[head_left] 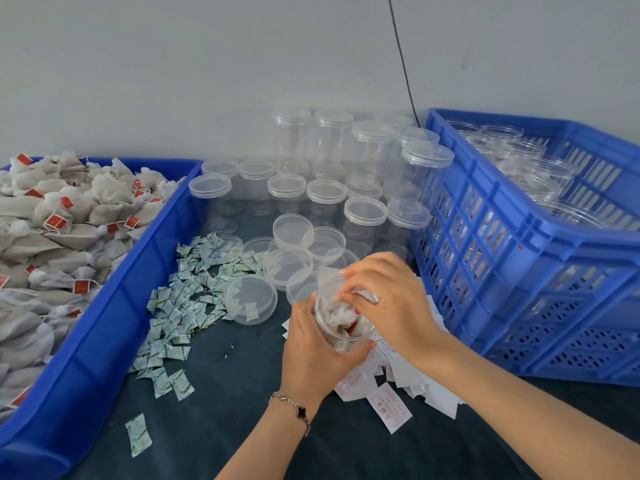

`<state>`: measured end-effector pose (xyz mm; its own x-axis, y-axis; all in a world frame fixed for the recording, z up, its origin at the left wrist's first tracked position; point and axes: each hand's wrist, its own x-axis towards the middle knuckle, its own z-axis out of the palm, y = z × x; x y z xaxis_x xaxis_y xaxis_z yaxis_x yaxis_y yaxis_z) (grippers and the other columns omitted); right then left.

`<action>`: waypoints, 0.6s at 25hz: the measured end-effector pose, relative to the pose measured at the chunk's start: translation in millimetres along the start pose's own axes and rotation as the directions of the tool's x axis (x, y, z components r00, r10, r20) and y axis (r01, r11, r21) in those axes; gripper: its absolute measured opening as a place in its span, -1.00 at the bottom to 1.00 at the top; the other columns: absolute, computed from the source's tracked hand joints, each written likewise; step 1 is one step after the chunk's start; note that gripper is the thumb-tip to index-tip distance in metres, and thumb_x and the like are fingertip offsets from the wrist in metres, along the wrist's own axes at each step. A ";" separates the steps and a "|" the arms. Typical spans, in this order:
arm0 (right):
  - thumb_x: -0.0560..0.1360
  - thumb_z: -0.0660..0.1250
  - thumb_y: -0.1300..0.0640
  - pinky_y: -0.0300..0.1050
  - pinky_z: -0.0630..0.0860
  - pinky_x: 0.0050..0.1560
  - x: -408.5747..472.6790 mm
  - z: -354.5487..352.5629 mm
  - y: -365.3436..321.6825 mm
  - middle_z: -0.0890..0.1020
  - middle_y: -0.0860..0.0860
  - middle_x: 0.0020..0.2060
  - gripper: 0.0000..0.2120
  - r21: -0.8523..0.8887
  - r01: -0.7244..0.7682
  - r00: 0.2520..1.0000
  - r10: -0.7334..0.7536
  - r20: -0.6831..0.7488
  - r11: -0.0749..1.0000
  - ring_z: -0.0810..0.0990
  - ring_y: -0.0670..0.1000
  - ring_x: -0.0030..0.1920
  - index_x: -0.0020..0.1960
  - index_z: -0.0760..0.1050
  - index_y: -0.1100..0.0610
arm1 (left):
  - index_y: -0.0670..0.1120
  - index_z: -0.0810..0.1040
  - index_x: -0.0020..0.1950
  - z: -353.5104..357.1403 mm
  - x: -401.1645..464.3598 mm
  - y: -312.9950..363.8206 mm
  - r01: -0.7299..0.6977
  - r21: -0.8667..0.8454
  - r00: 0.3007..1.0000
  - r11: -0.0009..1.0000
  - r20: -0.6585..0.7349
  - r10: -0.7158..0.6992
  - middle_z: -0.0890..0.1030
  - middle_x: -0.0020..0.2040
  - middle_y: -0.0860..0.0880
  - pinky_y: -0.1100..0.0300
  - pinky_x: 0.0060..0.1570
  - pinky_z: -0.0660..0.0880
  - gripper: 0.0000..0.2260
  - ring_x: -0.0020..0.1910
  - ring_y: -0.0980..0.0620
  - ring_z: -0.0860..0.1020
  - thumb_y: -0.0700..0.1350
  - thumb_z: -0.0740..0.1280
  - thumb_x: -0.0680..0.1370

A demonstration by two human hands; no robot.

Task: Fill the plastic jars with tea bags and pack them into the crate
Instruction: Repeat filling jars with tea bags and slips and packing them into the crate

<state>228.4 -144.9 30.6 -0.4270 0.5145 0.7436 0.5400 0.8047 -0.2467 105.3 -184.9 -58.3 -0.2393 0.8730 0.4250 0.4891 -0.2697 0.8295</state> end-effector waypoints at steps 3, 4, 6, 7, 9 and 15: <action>0.36 0.46 0.03 -0.04 0.43 0.07 1.3 5.1 1.0 0.66 -0.03 -0.02 -0.85 0.008 -0.017 0.980 0.015 0.200 1.000 0.46 -0.08 0.09 -0.19 0.68 0.10 | 0.12 0.24 0.24 -0.9 0.4 1.9 -0.005 -0.007 1.000 1.000 0.013 0.005 0.35 0.12 0.22 0.51 -0.07 0.41 -0.24 0.10 0.31 0.42 0.27 0.51 0.16; 0.37 0.44 -0.02 -0.04 0.41 0.11 0.8 3.1 2.7 0.64 -0.04 0.02 -0.82 0.014 -0.027 0.973 0.023 0.230 1.000 0.47 -0.06 0.12 -0.16 0.68 0.08 | 0.14 0.23 0.24 -1.3 0.4 2.1 -0.006 -0.007 1.000 1.000 0.019 0.006 0.35 0.13 0.23 0.50 -0.06 0.42 -0.24 0.11 0.31 0.42 0.27 0.51 0.16; 0.42 0.36 -0.10 -0.08 0.40 0.15 -1.7 -2.9 7.0 0.63 -0.04 0.04 -0.74 0.013 -0.040 0.980 0.036 0.197 0.999 0.50 -0.05 0.13 -0.13 0.67 0.07 | 0.16 0.22 0.23 -2.0 0.1 0.9 -0.008 0.000 1.000 1.000 0.021 0.008 0.35 0.13 0.24 0.51 -0.04 0.40 -0.24 0.13 0.33 0.41 0.25 0.53 0.17; 0.46 0.30 -0.10 -0.11 0.41 0.15 -4.3 -7.0 9.8 0.63 -0.05 0.04 -0.72 0.017 -0.079 0.985 0.076 0.154 0.997 0.51 -0.07 0.12 -0.11 0.66 0.08 | 0.18 0.21 0.22 -1.8 -0.1 0.0 -0.014 0.005 1.000 1.000 0.015 0.014 0.35 0.13 0.24 0.54 -0.03 0.38 -0.24 0.13 0.36 0.39 0.23 0.54 0.17; 0.52 0.25 -0.05 -0.16 0.47 0.09 -12.0 -15.5 13.9 0.61 -0.11 0.00 -0.75 0.018 -0.250 0.965 0.248 0.088 0.968 0.51 -0.15 0.06 -0.01 0.62 0.07 | 0.22 0.18 0.20 -1.6 -0.1 -0.7 -0.026 0.003 1.000 1.000 0.008 0.026 0.35 0.12 0.24 0.59 -0.02 0.33 -0.23 0.13 0.42 0.36 0.19 0.58 0.16; 0.56 0.25 0.02 -0.01 0.57 -0.19 -13.5 -35.9 6.5 0.62 0.00 -0.33 -0.73 -0.016 -0.647 0.683 0.589 0.432 0.762 0.60 -0.07 -0.33 -0.19 0.52 0.18 | 0.08 0.31 0.28 -7.2 1.9 13.8 -0.017 0.032 1.000 0.999 -0.002 0.017 0.45 0.09 0.17 0.43 -0.12 0.44 -0.15 0.04 0.18 0.53 0.23 0.59 0.10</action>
<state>263.7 -157.3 41.2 -0.2867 0.9534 0.0944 0.6995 0.2757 -0.6593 105.5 -189.9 -43.4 -0.2330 0.8674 0.4397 0.5197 -0.2711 0.8102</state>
